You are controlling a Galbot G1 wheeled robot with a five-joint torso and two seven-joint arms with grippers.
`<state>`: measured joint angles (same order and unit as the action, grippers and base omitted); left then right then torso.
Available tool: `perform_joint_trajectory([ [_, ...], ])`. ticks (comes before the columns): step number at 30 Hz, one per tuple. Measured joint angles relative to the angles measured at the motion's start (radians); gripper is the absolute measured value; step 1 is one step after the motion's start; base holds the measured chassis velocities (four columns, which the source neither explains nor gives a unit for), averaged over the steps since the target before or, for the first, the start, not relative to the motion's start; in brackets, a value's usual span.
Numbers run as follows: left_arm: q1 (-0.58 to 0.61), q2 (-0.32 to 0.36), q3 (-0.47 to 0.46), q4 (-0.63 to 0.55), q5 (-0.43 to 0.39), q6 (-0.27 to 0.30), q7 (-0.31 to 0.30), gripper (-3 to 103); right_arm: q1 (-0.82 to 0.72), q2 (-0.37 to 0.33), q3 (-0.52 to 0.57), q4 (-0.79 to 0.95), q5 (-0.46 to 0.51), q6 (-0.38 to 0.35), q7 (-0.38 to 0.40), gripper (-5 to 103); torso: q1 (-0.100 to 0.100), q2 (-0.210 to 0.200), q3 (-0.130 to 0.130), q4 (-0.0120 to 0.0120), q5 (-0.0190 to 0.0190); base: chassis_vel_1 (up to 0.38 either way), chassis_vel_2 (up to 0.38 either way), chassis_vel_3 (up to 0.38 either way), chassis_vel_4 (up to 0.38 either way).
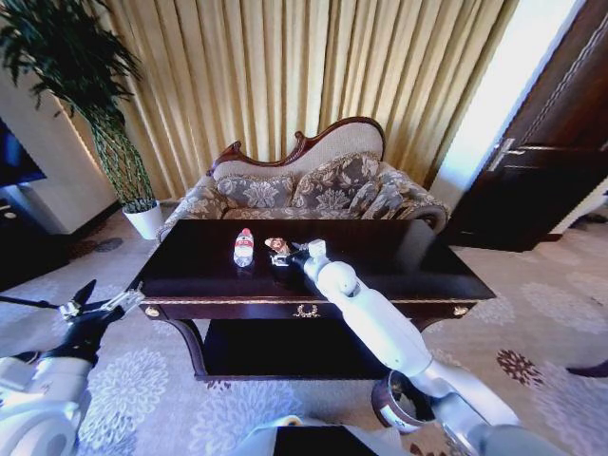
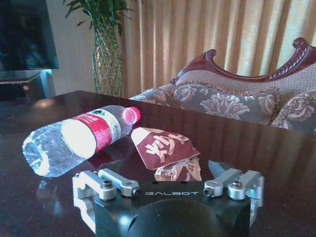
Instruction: Move to the front of the table and place the trash on the table into the trash bin.
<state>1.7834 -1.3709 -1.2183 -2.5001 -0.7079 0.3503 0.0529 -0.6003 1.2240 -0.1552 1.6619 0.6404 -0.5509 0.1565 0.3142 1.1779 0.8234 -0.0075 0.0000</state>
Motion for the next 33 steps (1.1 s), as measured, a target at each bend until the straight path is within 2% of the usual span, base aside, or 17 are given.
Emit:
perform_joint_trajectory([
  [3, 0.002, -0.002, -0.003, 0.0, -0.002, -0.002, 0.0, 100, 0.007, 0.002, -0.005, -0.01, -0.01, -0.001, 0.006, 83, 0.0, 0.0, 0.0, 0.0, 0.0001, 0.0, 0.0, 0.0, 0.0],
  [5, 0.002, -0.002, -0.003, 0.0, -0.002, -0.002, 0.0, 100, 0.008, 0.002, -0.006, -0.012, -0.011, -0.002, 0.006, 83, 0.0, 0.0, 0.0, 0.0, 0.0, 0.0, 0.0, 0.0, 0.0],
  [8, 0.002, -0.002, -0.003, 0.0, -0.004, -0.002, 0.0, 100, 0.011, -0.004, -0.004, -0.018, -0.013, -0.002, 0.007, 66, 0.0, 0.0, 0.0, 0.0, 0.0001, 0.0, 0.0, 0.0, 0.0],
  [9, 0.002, -0.002, -0.003, 0.0, -0.004, -0.002, 0.0, 100, 0.011, -0.004, -0.004, -0.018, -0.013, -0.002, 0.007, 66, 0.0, 0.0, 0.0, 0.0, 0.0001, 0.0, 0.0, 0.0, 0.0],
  [11, 0.001, -0.002, -0.003, 0.0, -0.004, -0.003, 0.0, 100, 0.01, -0.009, 0.001, -0.018, -0.014, -0.002, 0.007, 55, 0.0, 0.0, 0.0, 0.0, 0.0, 0.0, 0.0, 0.0, 0.0],
  [14, 0.0, -0.002, -0.002, 0.0, -0.004, -0.003, 0.0, 100, 0.006, -0.014, 0.005, -0.018, -0.014, -0.001, 0.007, 50, 0.0, 0.0, 0.0, 0.0, 0.0, 0.0, 0.0, 0.0, 0.0],
  [16, 0.0, -0.002, -0.002, 0.0, -0.004, -0.004, 0.0, 100, 0.002, -0.021, 0.013, -0.013, -0.013, 0.0, 0.007, 38, 0.0, 0.0, 0.0, -0.0001, 0.0001, 0.0, 0.0, 0.0, 0.0],
  [17, 0.0, -0.002, -0.002, 0.0, -0.004, -0.004, 0.0, 100, 0.002, -0.021, 0.013, -0.013, -0.013, 0.0, 0.007, 38, 0.0, 0.0, 0.0, -0.0001, 0.0001, 0.0, 0.0, 0.0, 0.0],
  [20, 0.0, -0.002, -0.002, 0.0, -0.004, -0.004, -0.001, 100, -0.002, -0.028, 0.018, -0.009, -0.013, 0.001, 0.006, 22, 0.0, 0.0, 0.0, 0.0, 0.0001, 0.0, 0.0, 0.0, 0.0],
  [22, 0.0, -0.003, -0.002, 0.0, -0.004, -0.004, -0.001, 100, -0.003, -0.031, 0.019, -0.006, -0.012, 0.001, 0.006, 22, 0.0, 0.0, 0.0, -0.0001, 0.0001, 0.0, 0.0, 0.0, 0.0],
  [26, 0.0, -0.003, -0.001, 0.0, -0.004, -0.004, -0.001, 100, -0.01, -0.035, 0.027, 0.004, -0.008, 0.003, 0.006, 3, 0.0, 0.0, 0.0, 0.0, 0.0001, 0.0, 0.0, 0.0, 0.0],
  [33, 0.0, -0.003, 0.004, 0.0, -0.003, -0.004, -0.003, 100, -0.032, -0.055, 0.081, 0.05, 0.036, 0.023, 0.051, 0, 0.0, 0.0, 0.0, 0.0001, 0.0001, 0.0, 0.0, 0.0, 0.0],
])
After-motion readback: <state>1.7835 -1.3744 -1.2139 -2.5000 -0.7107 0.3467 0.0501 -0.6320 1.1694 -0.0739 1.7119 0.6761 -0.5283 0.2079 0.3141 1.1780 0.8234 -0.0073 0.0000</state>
